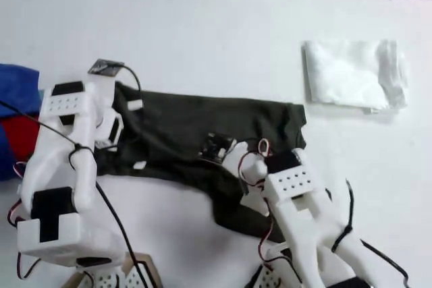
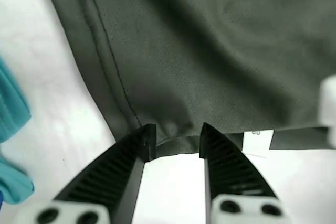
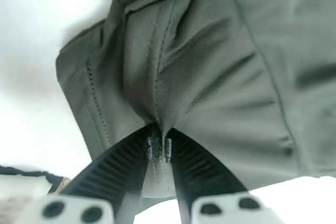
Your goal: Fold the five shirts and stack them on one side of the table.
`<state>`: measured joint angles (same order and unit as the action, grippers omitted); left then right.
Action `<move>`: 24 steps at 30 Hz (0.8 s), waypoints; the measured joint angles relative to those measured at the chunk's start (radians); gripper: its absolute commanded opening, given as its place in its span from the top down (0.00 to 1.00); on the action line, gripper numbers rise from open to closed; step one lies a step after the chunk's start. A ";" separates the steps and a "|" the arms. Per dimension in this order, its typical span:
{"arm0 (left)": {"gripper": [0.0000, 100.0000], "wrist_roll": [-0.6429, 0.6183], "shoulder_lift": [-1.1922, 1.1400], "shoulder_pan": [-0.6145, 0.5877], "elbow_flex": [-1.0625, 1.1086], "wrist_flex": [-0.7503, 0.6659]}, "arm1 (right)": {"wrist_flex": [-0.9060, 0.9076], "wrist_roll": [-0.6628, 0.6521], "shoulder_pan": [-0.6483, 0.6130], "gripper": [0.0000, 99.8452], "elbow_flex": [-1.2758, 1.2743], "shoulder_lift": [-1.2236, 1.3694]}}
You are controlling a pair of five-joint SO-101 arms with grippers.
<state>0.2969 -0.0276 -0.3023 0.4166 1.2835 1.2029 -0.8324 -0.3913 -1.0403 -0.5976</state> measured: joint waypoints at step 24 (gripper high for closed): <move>0.84 0.000 0.000 0.000 0.000 0.000 | 0.282 -0.101 -0.006 0.98 0.020 -0.181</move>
<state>0.2969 -0.0276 -0.3023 0.4166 1.2835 1.4853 -0.9337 -0.3974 -1.0203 -0.7787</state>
